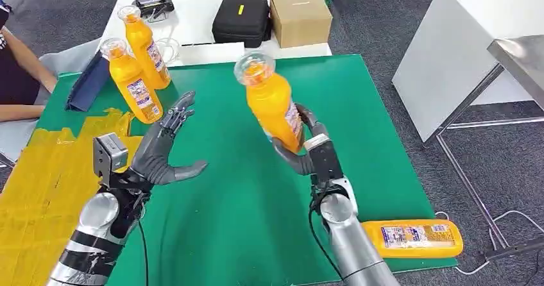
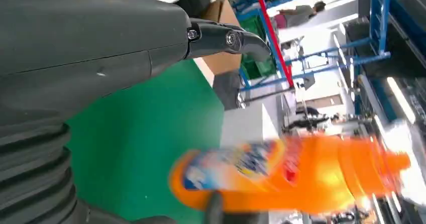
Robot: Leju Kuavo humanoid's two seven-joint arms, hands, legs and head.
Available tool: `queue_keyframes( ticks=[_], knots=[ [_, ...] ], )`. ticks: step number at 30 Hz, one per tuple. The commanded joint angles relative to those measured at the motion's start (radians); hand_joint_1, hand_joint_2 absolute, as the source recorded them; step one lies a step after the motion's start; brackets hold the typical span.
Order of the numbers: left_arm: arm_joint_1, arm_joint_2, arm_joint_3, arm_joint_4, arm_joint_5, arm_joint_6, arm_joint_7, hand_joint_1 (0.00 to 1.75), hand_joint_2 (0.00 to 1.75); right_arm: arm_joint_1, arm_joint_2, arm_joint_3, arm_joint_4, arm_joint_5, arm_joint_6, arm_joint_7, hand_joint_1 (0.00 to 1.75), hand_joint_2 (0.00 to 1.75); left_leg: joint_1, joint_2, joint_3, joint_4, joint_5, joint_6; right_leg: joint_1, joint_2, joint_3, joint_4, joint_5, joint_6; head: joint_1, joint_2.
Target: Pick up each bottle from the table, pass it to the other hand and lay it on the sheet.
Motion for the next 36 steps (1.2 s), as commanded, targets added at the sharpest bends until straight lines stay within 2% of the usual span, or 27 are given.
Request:
queue_keyframes(
  ticks=[1, 4, 13, 16, 22, 30, 31, 36],
  knots=[
    [-0.066, -0.005, -0.075, 0.085, 0.014, -0.007, -0.007, 0.0, 1.75, -0.125, 0.037, 0.141, 0.239, 0.024, 0.016, 0.013, 1.75, 1.75, 0.002, -0.001, 0.003, 0.001, -0.002, 0.0, 0.002, 0.001, 0.004, -0.001, -0.001, -0.002, 0.0, 0.0],
    [-0.07, -0.009, -0.08, 0.088, 0.014, -0.007, -0.007, 0.0, 1.75, -0.128, 0.047, 0.156, 0.25, 0.039, 0.007, 0.016, 1.75, 1.75, 0.001, 0.0, 0.001, 0.0, -0.001, 0.0, 0.0, 0.001, 0.002, 0.0, 0.0, -0.001, 0.0, 0.0],
    [-0.106, -0.022, -0.096, 0.138, 0.043, -0.017, -0.006, 0.0, 1.75, -0.148, 0.118, 0.321, 0.34, 0.168, -0.031, -0.005, 1.75, 1.75, 0.001, -0.001, 0.002, 0.001, -0.001, -0.001, 0.002, 0.001, 0.003, 0.0, -0.001, -0.002, 0.0, 0.0],
    [-0.106, -0.022, -0.096, 0.138, 0.043, -0.017, -0.006, 0.0, 1.75, -0.148, 0.118, 0.321, 0.34, 0.168, -0.031, -0.005, 1.75, 1.75, 0.001, -0.001, 0.001, 0.0, -0.001, -0.001, 0.002, 0.0, 0.002, 0.0, 0.0, -0.002, 0.0, 0.0],
    [-0.098, -0.024, -0.054, 0.175, 0.083, 0.0, -0.011, 0.0, 1.75, -0.109, 0.107, 0.435, 0.277, 0.22, -0.014, -0.015, 1.75, 1.75, 0.001, -0.001, 0.002, 0.0, -0.001, 0.0, 0.002, 0.0, 0.003, -0.001, 0.0, -0.001, 0.0, 0.0],
    [-0.082, -0.042, -0.027, 0.161, 0.105, 0.018, -0.021, 0.0, 1.75, -0.106, 0.096, 0.444, 0.264, 0.218, -0.015, -0.01, 1.75, 1.75, 0.001, -0.002, 0.001, 0.0, -0.001, -0.001, 0.002, -0.001, 0.003, -0.001, -0.001, -0.002, 0.0, 0.0],
    [-0.076, -0.043, -0.022, 0.151, 0.107, 0.021, -0.022, 1.75, 1.75, -0.102, 0.092, 0.442, 0.254, 0.209, -0.018, -0.006, 1.75, 1.75, 0.0, -0.001, 0.0, 0.0, 0.0, 0.0, 0.001, 0.0, 0.001, -0.001, 0.0, -0.001, 0.0, 0.0],
    [-0.07, -0.045, 0.001, 0.14, 0.118, 0.033, -0.027, 1.75, 1.75, -0.115, 0.059, 0.372, 0.208, 0.076, 0.051, -0.007, 1.75, 1.75, 0.001, -0.003, 0.001, 0.001, -0.001, -0.001, 0.002, -0.002, 0.002, 0.0, -0.001, -0.002, 0.0, 0.0]
  ],
)
